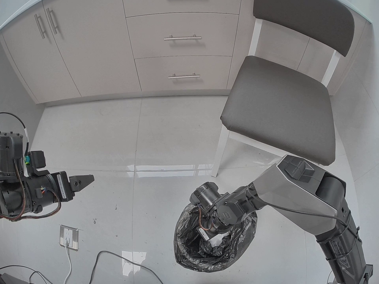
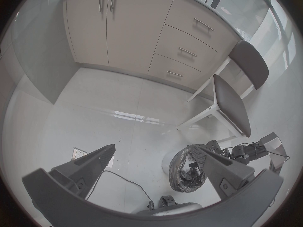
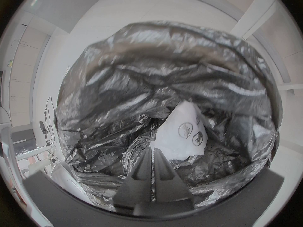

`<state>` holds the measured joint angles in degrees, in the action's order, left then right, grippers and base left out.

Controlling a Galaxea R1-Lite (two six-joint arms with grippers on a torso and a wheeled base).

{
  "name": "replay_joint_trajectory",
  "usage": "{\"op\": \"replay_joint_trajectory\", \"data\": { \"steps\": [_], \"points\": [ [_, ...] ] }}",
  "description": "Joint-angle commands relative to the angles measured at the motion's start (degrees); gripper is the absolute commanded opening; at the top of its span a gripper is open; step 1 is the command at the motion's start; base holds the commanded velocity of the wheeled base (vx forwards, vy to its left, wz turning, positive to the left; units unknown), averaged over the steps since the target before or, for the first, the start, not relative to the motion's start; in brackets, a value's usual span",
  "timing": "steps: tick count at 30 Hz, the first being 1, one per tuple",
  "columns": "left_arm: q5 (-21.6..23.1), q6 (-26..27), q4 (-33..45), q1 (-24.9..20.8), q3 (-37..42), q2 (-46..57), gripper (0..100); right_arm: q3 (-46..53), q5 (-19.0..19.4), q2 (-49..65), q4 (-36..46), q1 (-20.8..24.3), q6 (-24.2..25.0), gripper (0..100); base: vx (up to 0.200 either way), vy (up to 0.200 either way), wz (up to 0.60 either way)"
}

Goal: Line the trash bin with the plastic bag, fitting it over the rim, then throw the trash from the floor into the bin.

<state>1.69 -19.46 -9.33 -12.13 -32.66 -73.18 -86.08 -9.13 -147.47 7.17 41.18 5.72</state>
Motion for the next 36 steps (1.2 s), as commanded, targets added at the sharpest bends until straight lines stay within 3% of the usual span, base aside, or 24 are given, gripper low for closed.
{"op": "replay_joint_trajectory", "data": {
  "steps": [1, 7, 25, 31, 36],
  "points": [
    [0.1, -0.1, 0.0, 0.1, 0.1, 0.0, 100, 0.3, 0.1, -0.1, -1.0, 0.0, 0.0, 0, 0.000, 0.000, 0.00],
    [0.0, 0.1, -2.0, 0.1, 0.9, 0.0, 100, 0.0, 0.2, -1.2, -10.7, -0.8, -0.4, 0, 0.000, 0.000, 0.00],
    [0.2, 0.2, -4.5, 0.0, 2.2, -0.8, 100, 0.6, 0.4, -1.2, -10.3, -1.5, -0.5, 0, 0.000, 0.000, 0.00],
    [0.2, 0.2, -4.5, 0.0, 2.2, -1.4, 100, 0.2, 0.3, -1.4, -10.5, -1.7, -0.4, 0, -0.200, 0.000, 0.00],
    [0.2, 0.2, -4.6, 0.0, 2.2, -1.6, 100, -0.8, 0.4, -1.8, -10.5, -2.6, -0.3, 0, 0.000, 0.000, 0.00]
  ]
}}
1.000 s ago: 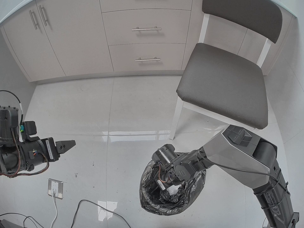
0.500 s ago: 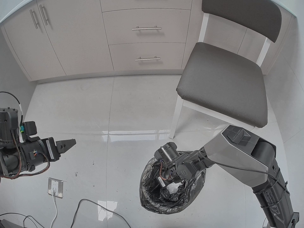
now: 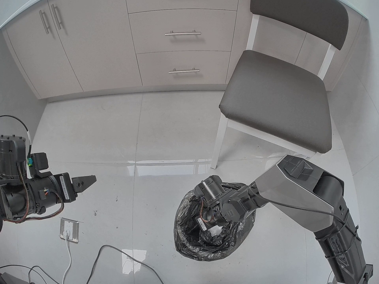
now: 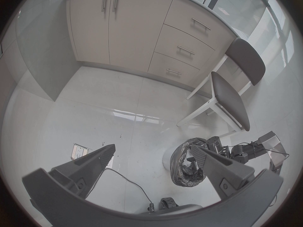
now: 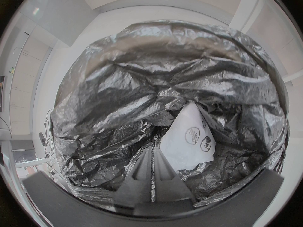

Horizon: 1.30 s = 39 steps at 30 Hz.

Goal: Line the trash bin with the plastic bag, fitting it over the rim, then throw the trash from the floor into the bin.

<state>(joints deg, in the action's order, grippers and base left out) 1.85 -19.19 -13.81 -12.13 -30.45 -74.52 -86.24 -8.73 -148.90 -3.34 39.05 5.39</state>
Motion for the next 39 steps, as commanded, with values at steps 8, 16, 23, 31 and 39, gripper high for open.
{"op": "replay_joint_trajectory", "data": {
  "steps": [8, 16, 23, 31, 39],
  "points": [
    [0.0, -0.1, -0.2, -0.1, -0.1, -0.7, 100, -3.4, -0.1, -1.4, 0.0, -2.0, 0.0, 0, 0.000, 0.000, 0.00],
    [-0.1, -0.3, -5.2, -0.1, 1.3, -2.5, 100, -10.0, -0.6, -3.7, 3.0, -4.3, -0.2, 0, 0.000, 0.000, 0.00],
    [0.0, -0.4, -5.3, -0.1, 1.2, -3.2, 100, -11.4, -1.6, -4.4, 3.4, -6.4, -0.9, 0, 0.000, 0.000, 0.00],
    [0.1, -0.4, -5.3, -0.2, 0.9, -3.4, 100, -13.2, -0.9, -4.5, 8.5, -8.0, -3.0, 0, 0.000, 0.000, 0.00],
    [0.1, -0.4, -5.3, -0.1, 0.9, -4.2, 100, -14.9, 2.0, -4.5, 16.5, -7.5, -5.3, 0, 0.000, 0.000, 0.00]
  ]
}}
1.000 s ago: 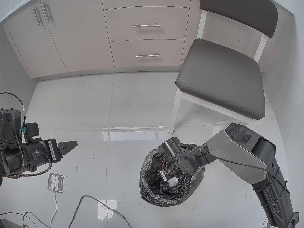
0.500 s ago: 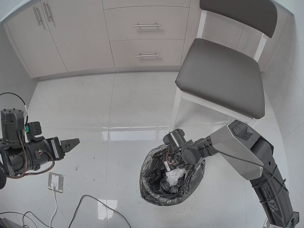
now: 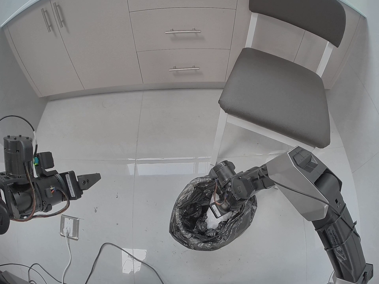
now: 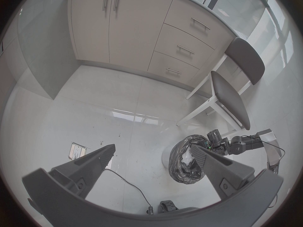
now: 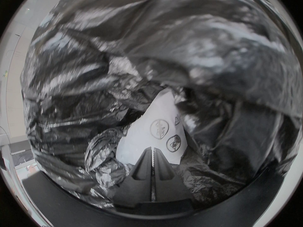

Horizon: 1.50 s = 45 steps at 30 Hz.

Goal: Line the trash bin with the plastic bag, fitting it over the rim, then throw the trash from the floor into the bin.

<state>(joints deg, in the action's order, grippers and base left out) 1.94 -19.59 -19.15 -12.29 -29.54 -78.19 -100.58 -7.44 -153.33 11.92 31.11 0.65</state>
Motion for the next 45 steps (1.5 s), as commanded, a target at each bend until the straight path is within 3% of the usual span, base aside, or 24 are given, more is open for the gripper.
{"op": "replay_joint_trajectory", "data": {
  "steps": [1, 12, 18, 21, 29, 32, 37, 40, 45],
  "points": [
    [0.0, 0.0, 0.0, 0.1, 0.0, -0.7, 100, -0.5, 1.0, 0.1, 1.6, 0.5, -0.6, 0, 0.000, 0.000, 0.00],
    [0.1, 0.0, -0.1, 0.1, -0.3, -1.2, 100, 1.4, 1.5, 1.5, 2.1, 2.4, -0.1, 0, 0.000, 0.000, 0.00],
    [0.2, -0.4, 0.0, 0.1, -0.2, 0.4, 100, 7.4, 5.0, 11.7, 2.7, 2.8, 0.6, 0, 0.000, 0.000, 0.00],
    [0.1, -0.1, 0.3, -0.2, 0.1, 3.5, 100, 14.5, 7.0, 23.6, 2.5, 2.5, 0.8, 0, 0.000, 0.000, 0.00],
    [-0.4, 2.2, 3.1, -2.3, 0.4, 10.8, 100, 26.8, 6.7, 42.8, 2.4, 0.4, 1.2, 0, 0.000, 0.000, 0.00],
    [-0.3, 2.1, 5.6, -2.7, 0.5, 15.0, 100, 31.9, 5.5, 50.2, 2.5, -0.3, 1.2, 0, 0.000, 0.000, 0.00],
    [-1.1, 2.3, 7.3, -4.7, 2.2, 24.0, 100, 39.7, -1.4, 62.3, 2.4, -1.2, 1.6, 0, 0.000, 0.000, 0.00],
    [-4.3, 2.7, 12.4, -5.6, 1.8, 29.0, 100, 43.2, -3.9, 68.5, 2.4, -1.2, 2.6, 0, 0.000, 0.000, 0.00],
    [-5.0, 2.8, 21.1, -5.8, 0.4, 37.1, 100, 49.5, -7.1, 78.1, 2.1, -1.3, 2.8, 0, 0.000, 0.000, 0.00]
  ]
}}
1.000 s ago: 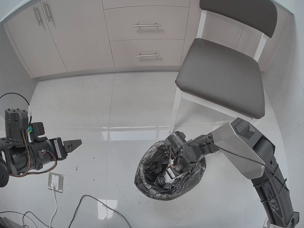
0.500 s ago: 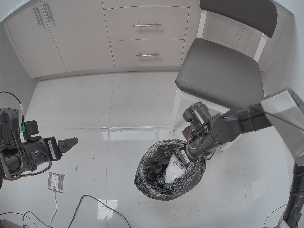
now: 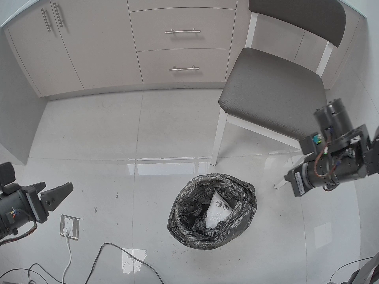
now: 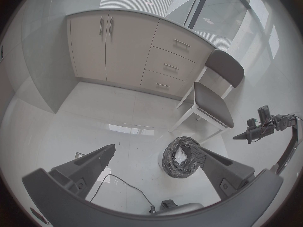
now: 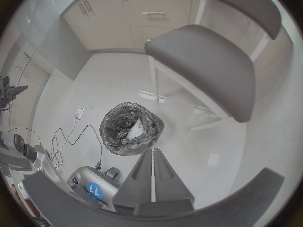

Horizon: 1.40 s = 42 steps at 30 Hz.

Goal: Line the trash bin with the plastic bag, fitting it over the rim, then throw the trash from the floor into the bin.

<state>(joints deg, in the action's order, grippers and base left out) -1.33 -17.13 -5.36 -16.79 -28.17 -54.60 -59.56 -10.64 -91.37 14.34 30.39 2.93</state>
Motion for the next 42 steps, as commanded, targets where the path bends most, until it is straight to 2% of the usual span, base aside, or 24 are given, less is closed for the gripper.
{"op": "replay_joint_trajectory", "data": {
  "steps": [1, 3, 6, 8, 9, 10, 13, 20, 22, 27, 29, 32, 36, 41, 42],
  "points": [
    [-2.0, 0.3, 7.9, -1.2, -1.2, 14.3, 100, 9.0, -4.1, 17.1, -0.3, -0.6, 0.5, 0, 0.000, 0.000, 0.00],
    [-4.8, 2.2, 11.3, -1.2, -2.8, 18.7, 100, 12.6, -5.7, 23.2, -0.3, -2.1, -0.1, 0, 0.000, 0.000, 0.00],
    [-6.6, 6.3, 14.8, -1.2, -4.3, 22.4, 100, 15.7, -6.7, 29.0, -0.3, -6.0, -1.3, 0, 0.000, 0.000, 0.00],
    [-7.2, 8.9, 16.9, -1.1, -5.1, 25.2, 100, 17.6, -6.8, 34.9, -0.3, -11.8, -3.6, 0, 0.000, 0.000, 0.00],
    [-7.2, 9.0, 17.0, -1.0, -5.1, 25.3, 100, 17.7, -6.8, 35.2, -0.3, -12.1, -3.8, 0, 0.000, 0.000, 0.00],
    [-7.7, 9.4, 17.4, -0.2, -5.4, 27.1, 100, 18.9, -6.1, 40.7, -0.3, -17.7, -4.8, 0, 0.000, 0.000, 0.00],
    [-8.7, 9.5, 17.7, 2.6, -5.7, 29.2, 100, 20.6, -5.8, 48.8, -0.3, -21.5, -5.1, 0, 0.000, 0.000, 0.00],
    [-9.1, 12.7, 22.7, 9.6, -5.7, 37.9, 100, 26.1, -6.1, 66.8, -0.1, -23.4, -5.7, 0, 0.000, 0.000, 0.00],
    [-9.1, 13.4, 24.5, 11.2, -5.0, 40.9, 100, 28.4, -6.1, 72.0, -0.2, -26.0, -5.7, 0, 0.000, 0.000, 0.00],
    [-9.1, 13.4, 26.7, 11.5, -4.3, 44.0, 100, 31.1, -5.6, 77.9, -0.7, -29.0, -5.2, 0, 0.000, 0.000, 0.00],
    [-9.1, 13.4, 27.2, 11.6, -3.5, 45.5, 100, 32.7, -5.5, 83.8, -1.2, -30.2, -5.3, 0, 0.000, 0.000, 0.00],
    [-9.1, 13.4, 27.3, 11.8, -1.9, 47.0, 100, 35.2, -5.0, 87.3, -1.2, -30.7, -5.4, 0, 0.000, 0.000, 0.00],
    [-9.0, 13.4, 27.3, 12.5, 0.5, 49.2, 100, 38.6, -2.5, 91.4, -2.8, -30.4, -5.7, 0, 0.000, 0.000, 0.00],
    [-8.9, 13.1, 27.1, 12.5, 1.6, 49.2, 100, 43.1, -1.3, 91.4, -8.0, -30.4, -5.6, 0, 0.000, 0.000, 0.00],
    [-8.9, 13.3, 26.8, 12.6, 2.9, 49.2, 100, 48.5, 1.2, 91.4, -13.2, -30.3, -5.7, 0, 0.000, 0.000, 0.00]
  ]
}}
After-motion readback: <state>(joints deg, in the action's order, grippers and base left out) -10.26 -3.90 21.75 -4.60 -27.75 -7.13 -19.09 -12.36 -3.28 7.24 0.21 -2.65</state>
